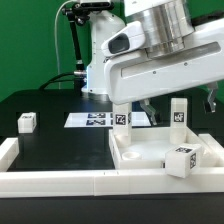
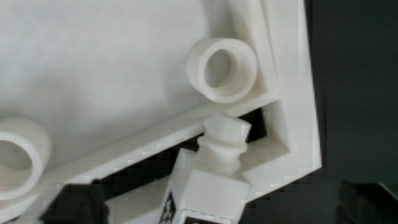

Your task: Assemble square table

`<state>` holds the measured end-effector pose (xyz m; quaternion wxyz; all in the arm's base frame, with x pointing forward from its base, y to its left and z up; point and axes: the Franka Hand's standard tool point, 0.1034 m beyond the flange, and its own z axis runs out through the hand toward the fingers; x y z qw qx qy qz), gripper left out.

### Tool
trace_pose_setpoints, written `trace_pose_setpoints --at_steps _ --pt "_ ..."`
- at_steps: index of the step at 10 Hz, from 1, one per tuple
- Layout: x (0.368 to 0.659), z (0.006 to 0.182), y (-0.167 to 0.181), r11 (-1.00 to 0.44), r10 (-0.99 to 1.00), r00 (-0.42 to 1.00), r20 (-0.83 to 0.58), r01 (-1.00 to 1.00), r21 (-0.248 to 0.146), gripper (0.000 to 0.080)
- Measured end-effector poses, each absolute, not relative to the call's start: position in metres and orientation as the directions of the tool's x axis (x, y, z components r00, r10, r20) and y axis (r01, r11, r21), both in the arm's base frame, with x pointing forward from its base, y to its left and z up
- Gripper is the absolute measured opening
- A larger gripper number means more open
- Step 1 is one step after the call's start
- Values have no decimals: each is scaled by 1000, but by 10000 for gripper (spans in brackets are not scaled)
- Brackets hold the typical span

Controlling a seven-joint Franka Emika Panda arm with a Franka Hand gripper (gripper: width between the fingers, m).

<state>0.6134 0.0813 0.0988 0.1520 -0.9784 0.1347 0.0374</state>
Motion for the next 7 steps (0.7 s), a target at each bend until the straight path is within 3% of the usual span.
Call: trace_pose_setpoints --at_steps 2,4,6,7 --pt "617 99 78 -905 -206 928 -311 -302 -299 649" --pt "609 97 79 -902 -168 900 -403 -305 -305 649" --pt "612 95 78 -901 -169 898 -406 -308 -306 649" --pt "604 94 76 -891 -227 854 -469 -376 -253 649"
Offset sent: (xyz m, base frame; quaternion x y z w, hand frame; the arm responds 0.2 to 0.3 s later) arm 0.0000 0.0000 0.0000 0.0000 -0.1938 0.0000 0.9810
